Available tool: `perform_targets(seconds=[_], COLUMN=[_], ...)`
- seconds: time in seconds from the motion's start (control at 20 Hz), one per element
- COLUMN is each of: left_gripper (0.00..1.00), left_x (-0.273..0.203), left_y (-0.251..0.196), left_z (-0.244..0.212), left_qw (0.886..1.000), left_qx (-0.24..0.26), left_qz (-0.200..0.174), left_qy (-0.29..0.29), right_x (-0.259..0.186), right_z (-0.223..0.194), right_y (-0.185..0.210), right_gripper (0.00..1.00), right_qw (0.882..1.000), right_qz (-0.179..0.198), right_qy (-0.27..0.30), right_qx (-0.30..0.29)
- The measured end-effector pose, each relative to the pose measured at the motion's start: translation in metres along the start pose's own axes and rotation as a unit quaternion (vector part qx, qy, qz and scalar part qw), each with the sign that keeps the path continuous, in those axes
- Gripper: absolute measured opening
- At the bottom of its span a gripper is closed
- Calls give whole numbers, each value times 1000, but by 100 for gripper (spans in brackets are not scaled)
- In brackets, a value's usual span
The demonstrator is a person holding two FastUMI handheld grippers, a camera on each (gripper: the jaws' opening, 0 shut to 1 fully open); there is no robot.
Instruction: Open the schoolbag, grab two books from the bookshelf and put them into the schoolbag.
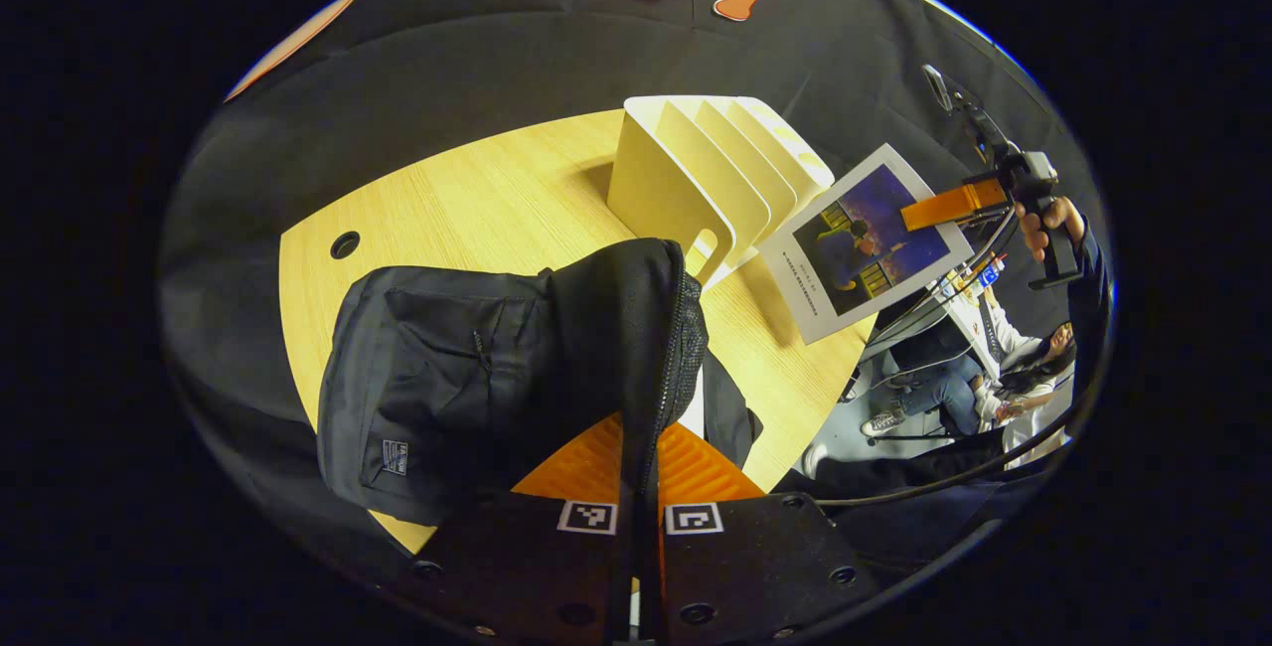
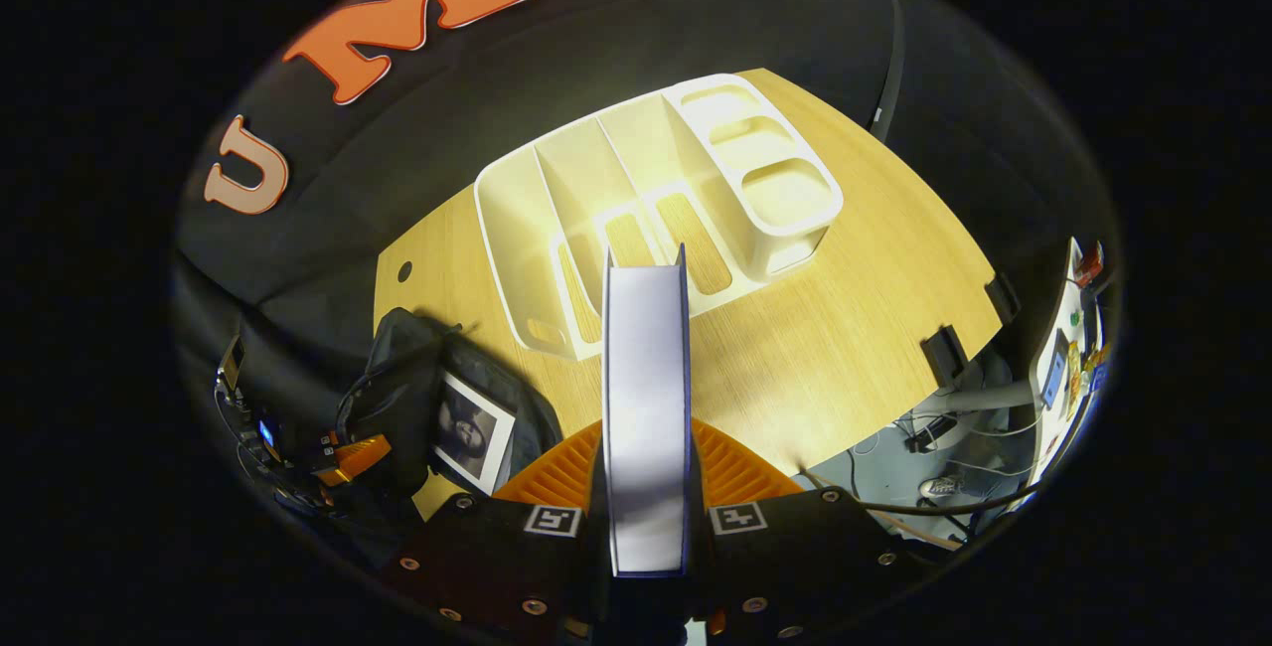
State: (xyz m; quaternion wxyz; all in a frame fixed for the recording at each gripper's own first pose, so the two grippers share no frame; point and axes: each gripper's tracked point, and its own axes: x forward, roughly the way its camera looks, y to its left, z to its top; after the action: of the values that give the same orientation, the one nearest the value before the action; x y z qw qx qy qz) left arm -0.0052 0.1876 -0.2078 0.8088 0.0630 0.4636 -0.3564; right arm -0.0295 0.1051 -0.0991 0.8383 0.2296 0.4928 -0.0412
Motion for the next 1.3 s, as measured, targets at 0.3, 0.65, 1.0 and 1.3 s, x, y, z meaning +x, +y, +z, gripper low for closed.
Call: perform_targets(seconds=[0.3, 0.65, 1.0, 1.3], left_gripper=[4, 4, 4, 4], left_x=[-1, 0, -2, -2], left_y=[0, 2, 3, 2], left_z=[-2, -2, 2, 1], left_qw=[1000, 1000, 1000, 1000], left_qx=[2, 11, 17, 10], left_qz=[4, 9, 17, 21], left_qy=[1, 5, 2, 3], right_x=[-1, -9, -20, -1], right_z=[-28, -44, -57, -76], right_y=[8, 18, 48, 77], right_gripper=[31, 32, 31, 31], right_qw=[998, 991, 978, 970], right_qz=[48, 102, 181, 222], right_qy=[-9, -23, -36, -22], right_qx=[41, 85, 92, 97])
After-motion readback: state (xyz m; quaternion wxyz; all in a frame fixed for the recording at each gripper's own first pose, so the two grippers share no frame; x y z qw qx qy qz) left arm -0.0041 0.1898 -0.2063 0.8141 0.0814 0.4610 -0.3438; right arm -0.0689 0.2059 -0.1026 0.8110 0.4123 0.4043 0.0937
